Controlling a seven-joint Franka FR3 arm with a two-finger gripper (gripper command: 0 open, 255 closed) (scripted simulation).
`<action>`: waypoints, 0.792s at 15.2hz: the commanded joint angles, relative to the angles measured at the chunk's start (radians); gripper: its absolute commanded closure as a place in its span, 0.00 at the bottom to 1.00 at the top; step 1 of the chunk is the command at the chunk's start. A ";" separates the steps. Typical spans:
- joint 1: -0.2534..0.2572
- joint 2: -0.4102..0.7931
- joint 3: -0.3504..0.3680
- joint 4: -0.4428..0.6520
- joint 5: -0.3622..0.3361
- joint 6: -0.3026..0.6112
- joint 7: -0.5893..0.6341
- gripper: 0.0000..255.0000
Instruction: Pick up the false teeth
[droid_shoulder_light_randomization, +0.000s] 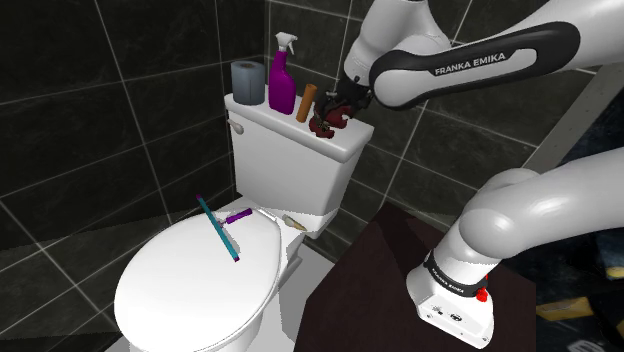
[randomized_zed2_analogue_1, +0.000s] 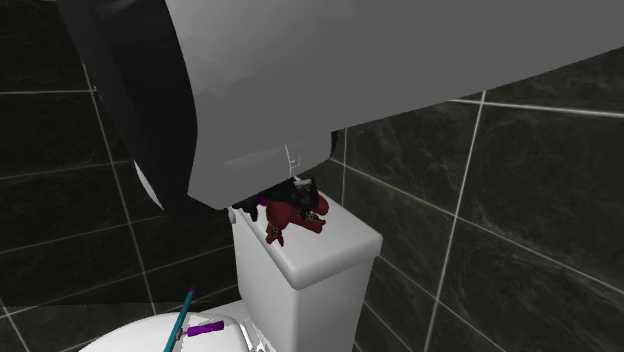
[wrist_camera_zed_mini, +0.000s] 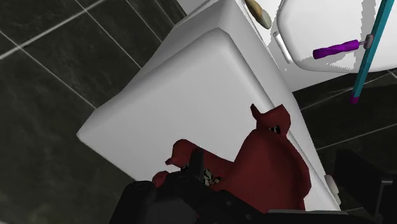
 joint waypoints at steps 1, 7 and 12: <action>-0.009 0.015 0.008 -0.021 -0.009 0.042 0.020 0.00; -0.023 0.045 0.019 -0.063 -0.027 0.114 0.043 0.00; -0.025 0.049 0.019 -0.061 -0.028 0.116 0.042 1.00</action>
